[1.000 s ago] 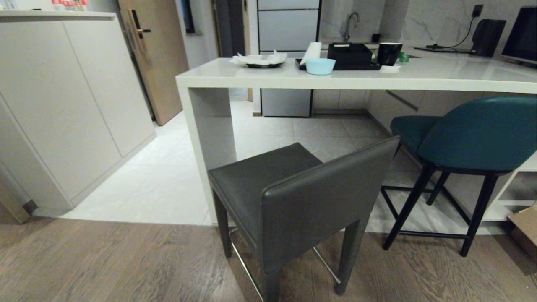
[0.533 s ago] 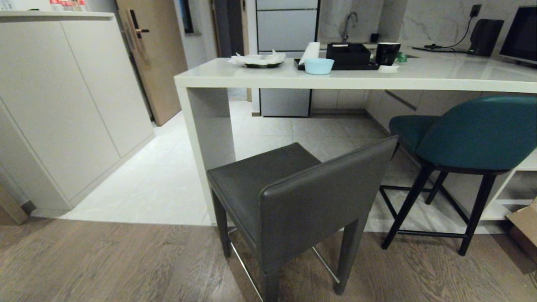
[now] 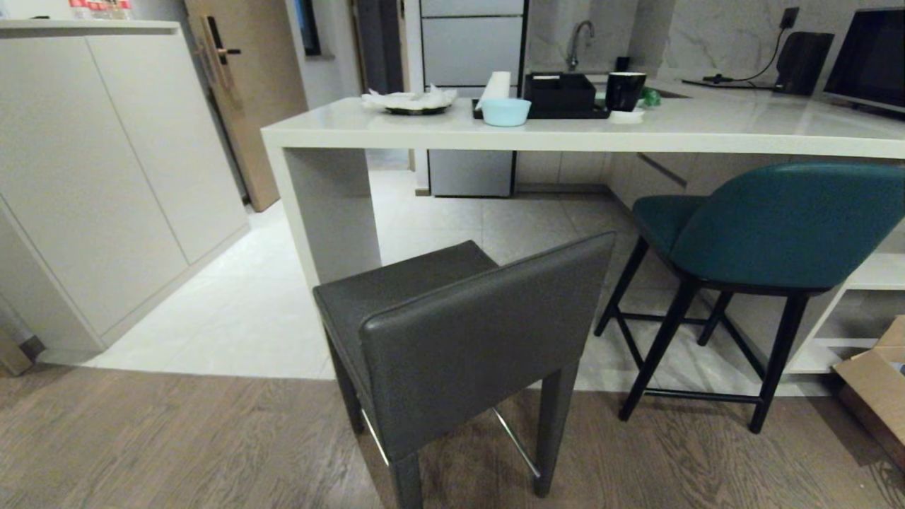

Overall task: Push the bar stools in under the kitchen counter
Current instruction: Pull the blue chair out from under the dining table

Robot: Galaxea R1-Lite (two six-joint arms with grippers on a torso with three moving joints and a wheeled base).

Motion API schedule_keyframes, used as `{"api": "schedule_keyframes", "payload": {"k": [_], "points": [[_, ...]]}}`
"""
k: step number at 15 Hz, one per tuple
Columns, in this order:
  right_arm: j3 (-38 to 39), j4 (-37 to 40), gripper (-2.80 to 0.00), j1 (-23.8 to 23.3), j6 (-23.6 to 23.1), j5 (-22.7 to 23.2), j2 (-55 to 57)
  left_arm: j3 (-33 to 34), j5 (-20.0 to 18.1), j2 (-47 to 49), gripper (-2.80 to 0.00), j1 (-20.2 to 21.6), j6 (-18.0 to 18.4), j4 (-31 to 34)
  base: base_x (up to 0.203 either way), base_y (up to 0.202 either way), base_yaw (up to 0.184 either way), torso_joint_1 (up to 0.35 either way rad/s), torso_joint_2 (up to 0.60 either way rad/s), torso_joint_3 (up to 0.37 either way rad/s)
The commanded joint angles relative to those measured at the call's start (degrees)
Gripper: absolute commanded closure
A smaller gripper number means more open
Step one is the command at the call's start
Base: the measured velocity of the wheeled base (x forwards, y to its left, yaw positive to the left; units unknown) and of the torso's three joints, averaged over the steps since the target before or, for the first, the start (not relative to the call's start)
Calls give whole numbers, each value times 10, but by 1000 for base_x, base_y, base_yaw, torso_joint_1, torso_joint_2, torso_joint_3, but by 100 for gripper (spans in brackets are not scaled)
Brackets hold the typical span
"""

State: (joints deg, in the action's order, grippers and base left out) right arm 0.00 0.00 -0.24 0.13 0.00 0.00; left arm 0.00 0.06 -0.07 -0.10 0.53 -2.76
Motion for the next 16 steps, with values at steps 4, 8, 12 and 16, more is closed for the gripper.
{"api": "schedule_keyframes", "payload": {"k": [4,8,12,16], "points": [[0,0,0,0,0,0,-1,10,0,1,0,0,-3,-1,0,-195,1,2,1,1],[0,1,0,0,0,-1,-1,10,0,1,0,0,-3,-1,0,-195,1,2,2,2],[0,0,0,0,0,-1,-1,10,0,1,0,0,-4,-1,0,-196,2,3,3,1],[0,0,0,0,1,-1,-1,10,0,1,0,0,-4,-1,0,-194,2,5,3,5]]}}
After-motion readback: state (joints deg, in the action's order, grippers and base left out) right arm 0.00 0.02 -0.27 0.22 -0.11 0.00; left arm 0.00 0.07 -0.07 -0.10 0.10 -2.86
